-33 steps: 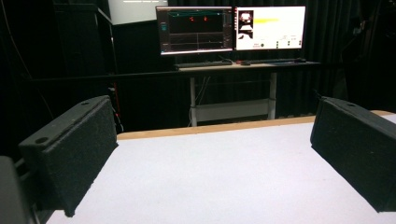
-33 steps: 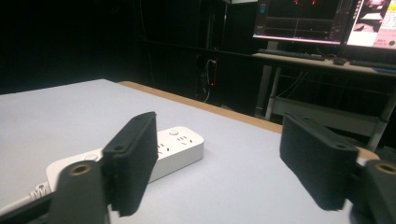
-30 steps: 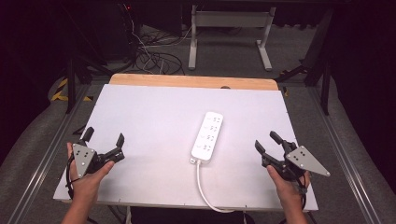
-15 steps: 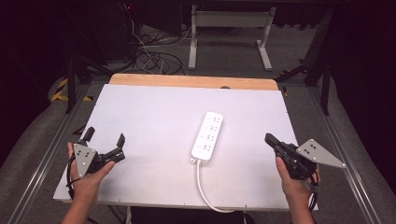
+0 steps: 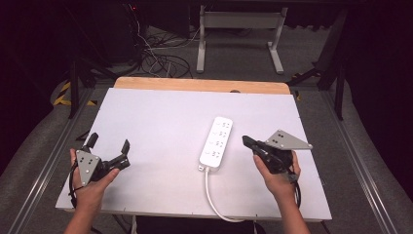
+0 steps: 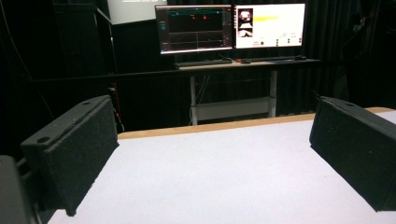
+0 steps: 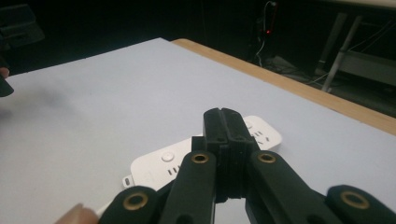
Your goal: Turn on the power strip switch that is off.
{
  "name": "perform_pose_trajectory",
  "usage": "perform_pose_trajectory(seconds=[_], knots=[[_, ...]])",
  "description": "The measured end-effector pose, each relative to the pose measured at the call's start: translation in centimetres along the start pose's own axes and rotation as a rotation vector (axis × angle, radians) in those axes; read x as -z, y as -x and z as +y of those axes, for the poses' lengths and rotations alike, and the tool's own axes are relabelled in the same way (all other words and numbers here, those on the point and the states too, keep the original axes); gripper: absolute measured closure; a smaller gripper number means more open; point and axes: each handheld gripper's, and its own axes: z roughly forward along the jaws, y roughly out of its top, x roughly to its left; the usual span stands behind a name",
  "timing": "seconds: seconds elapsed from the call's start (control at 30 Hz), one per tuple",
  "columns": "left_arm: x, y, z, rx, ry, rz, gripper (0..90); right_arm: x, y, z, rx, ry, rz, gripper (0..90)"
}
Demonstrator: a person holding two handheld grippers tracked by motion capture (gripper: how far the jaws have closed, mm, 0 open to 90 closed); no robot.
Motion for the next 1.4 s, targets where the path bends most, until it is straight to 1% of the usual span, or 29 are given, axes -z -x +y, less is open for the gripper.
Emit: perform_pose_trajectory(seconds=[0.03,0.17,0.37,0.4,0.57,0.6,0.67,0.7,0.77,0.87,0.9,0.93,1.0,1.03,1.07,1.17,1.2,1.23,1.27,1.4], knots=[[0.0,0.0,0.0,0.0,0.0,0.0,1.3,-1.1,-0.3,0.2,0.003,-0.021,0.02,90.0],[0.1,-0.1,0.0,0.001,-0.001,0.001,1.3,-3.0,-0.8,0.3,0.005,-0.069,0.05,90.0],[0.3,-0.2,0.0,-0.002,0.0,0.007,1.4,-5.4,-1.4,-0.1,0.015,-0.155,0.092,90.0],[0.4,-0.2,0.0,-0.002,-0.001,0.008,1.4,-5.4,-1.4,-0.1,0.015,-0.155,0.092,90.0],[0.7,-0.3,0.0,-0.003,-0.001,0.014,1.4,-7.5,-2.0,-0.3,0.029,-0.209,0.118,90.0],[0.7,-0.3,0.0,-0.005,0.0,0.015,1.4,-8.3,-2.2,-0.4,0.032,-0.228,0.126,90.0],[1.0,-0.4,0.0,-0.006,-0.004,0.019,1.4,-9.0,-2.3,-0.5,0.039,-0.249,0.133,90.0],[1.0,-0.4,0.0,-0.006,-0.004,0.019,1.4,-9.0,-2.3,-0.5,0.039,-0.249,0.133,90.0],[1.1,-0.5,-0.1,-0.008,-0.005,0.023,1.4,-9.7,-2.5,-0.7,0.045,-0.271,0.142,90.0],[1.4,-0.6,-0.1,-0.009,-0.008,0.027,1.4,-10.1,-2.5,-0.9,0.045,-0.283,0.146,90.0],[1.5,-0.7,-0.1,-0.01,-0.008,0.029,1.6,-10.6,-2.5,-1.0,0.043,-0.293,0.15,90.0],[1.6,-0.7,-0.1,-0.011,-0.01,0.027,1.6,-10.6,-2.5,-1.0,0.043,-0.293,0.15,90.0],[1.7,-0.7,-0.1,-0.011,-0.01,0.026,1.6,-11.1,-2.6,-1.2,0.044,-0.303,0.157,90.0],[1.8,-0.7,-0.1,-0.011,-0.011,0.024,1.6,-11.7,-2.7,-1.3,0.053,-0.315,0.158,90.0],[1.9,-0.7,-0.1,-0.009,-0.012,0.024,1.6,-11.7,-2.7,-1.3,0.053,-0.315,0.158,90.0],[2.1,-0.7,-0.1,-0.012,-0.015,0.019,1.6,-12.6,-2.8,-1.6,0.053,-0.338,0.169,90.0],[2.1,-0.8,-0.2,-0.013,-0.017,0.019,1.6,-13.1,-3.0,-1.7,0.06,-0.353,0.171,90.0],[2.1,-0.8,-0.2,-0.01,-0.018,0.018,1.6,-13.1,-3.0,-1.7,0.06,-0.353,0.171,90.0],[2.2,-0.8,-0.2,-0.011,-0.017,0.02,1.6,-13.4,-3.2,-1.8,0.071,-0.363,0.168,90.0],[2.2,-0.9,-0.2,-0.01,-0.02,0.016,1.6,-13.5,-3.2,-1.9,0.063,-0.37,0.159,90.0]])
